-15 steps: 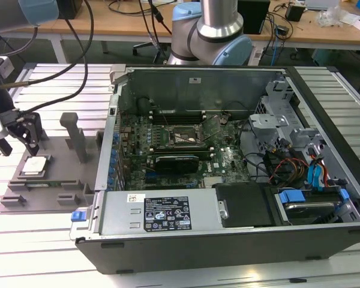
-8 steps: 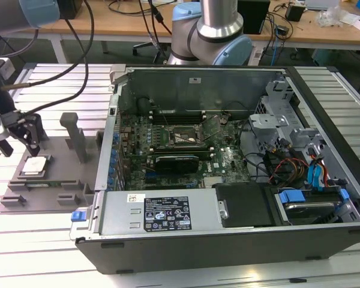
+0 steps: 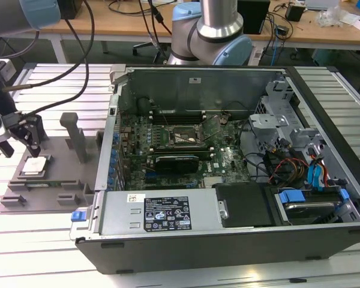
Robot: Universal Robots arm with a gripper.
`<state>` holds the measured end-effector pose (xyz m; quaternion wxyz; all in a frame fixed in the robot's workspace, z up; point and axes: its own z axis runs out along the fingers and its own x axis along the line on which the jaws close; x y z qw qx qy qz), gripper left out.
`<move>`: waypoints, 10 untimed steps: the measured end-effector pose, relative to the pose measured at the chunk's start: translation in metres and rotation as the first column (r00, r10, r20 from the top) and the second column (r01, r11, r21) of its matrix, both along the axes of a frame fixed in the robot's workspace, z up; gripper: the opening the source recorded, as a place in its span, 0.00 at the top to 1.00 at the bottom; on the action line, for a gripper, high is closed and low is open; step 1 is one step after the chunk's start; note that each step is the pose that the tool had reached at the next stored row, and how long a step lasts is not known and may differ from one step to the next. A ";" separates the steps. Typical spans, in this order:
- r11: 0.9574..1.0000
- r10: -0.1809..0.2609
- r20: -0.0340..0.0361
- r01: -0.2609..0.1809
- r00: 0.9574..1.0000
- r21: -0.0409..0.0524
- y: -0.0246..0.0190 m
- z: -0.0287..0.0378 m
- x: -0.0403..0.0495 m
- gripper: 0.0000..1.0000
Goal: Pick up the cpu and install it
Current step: 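Pick up the cpu and move it towards the insertion slot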
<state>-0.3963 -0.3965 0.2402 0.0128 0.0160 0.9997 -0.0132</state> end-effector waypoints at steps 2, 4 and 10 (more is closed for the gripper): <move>1.000 0.000 0.000 0.000 1.000 0.000 0.0000 -0.0015 0.0000 0.40; 1.000 0.000 0.000 0.000 1.000 0.000 0.0000 -0.0023 0.0000 0.40; 1.000 0.000 0.000 0.000 1.000 0.000 0.0000 -0.0059 0.0000 0.40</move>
